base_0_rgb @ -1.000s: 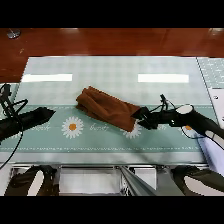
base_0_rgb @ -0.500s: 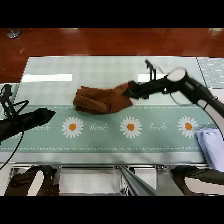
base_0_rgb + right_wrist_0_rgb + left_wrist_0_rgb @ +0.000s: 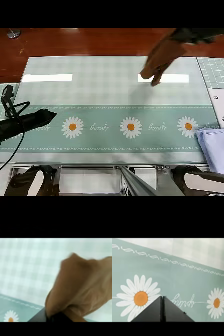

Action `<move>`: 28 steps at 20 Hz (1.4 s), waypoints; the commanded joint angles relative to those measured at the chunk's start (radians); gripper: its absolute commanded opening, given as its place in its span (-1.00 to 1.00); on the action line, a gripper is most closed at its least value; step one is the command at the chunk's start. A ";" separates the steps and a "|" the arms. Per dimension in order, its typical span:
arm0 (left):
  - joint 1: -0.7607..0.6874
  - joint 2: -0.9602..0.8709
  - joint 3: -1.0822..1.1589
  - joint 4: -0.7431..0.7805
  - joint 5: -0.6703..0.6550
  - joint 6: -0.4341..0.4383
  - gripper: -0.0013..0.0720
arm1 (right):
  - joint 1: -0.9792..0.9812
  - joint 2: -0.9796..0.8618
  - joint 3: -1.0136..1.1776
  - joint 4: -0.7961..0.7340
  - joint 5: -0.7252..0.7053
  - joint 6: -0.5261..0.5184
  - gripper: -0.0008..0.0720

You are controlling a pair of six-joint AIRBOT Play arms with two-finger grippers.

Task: Fold the shirts.

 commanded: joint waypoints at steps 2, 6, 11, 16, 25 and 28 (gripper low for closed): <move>-0.001 0.000 0.000 0.000 0.000 0.000 -0.91 | -0.281 0.085 0.070 -0.033 0.235 0.044 -0.90; -0.001 0.000 0.000 0.000 0.015 0.000 -0.91 | -0.538 0.168 -0.003 -0.124 0.359 0.076 -0.90; -0.001 0.000 0.000 0.000 0.036 0.000 -0.91 | -0.787 0.336 -0.250 -0.192 0.360 0.006 -0.90; -0.001 0.000 0.000 0.000 0.070 0.000 -0.91 | -1.009 0.526 -0.533 -0.336 0.359 -0.040 -0.90; -0.001 -0.001 0.000 -0.114 0.253 0.000 -0.91 | -1.150 0.710 -0.690 -0.865 0.359 0.158 -0.33; -0.001 -0.006 0.000 -0.116 0.278 0.000 -0.91 | -1.149 0.698 -0.690 -0.848 0.346 0.143 0.76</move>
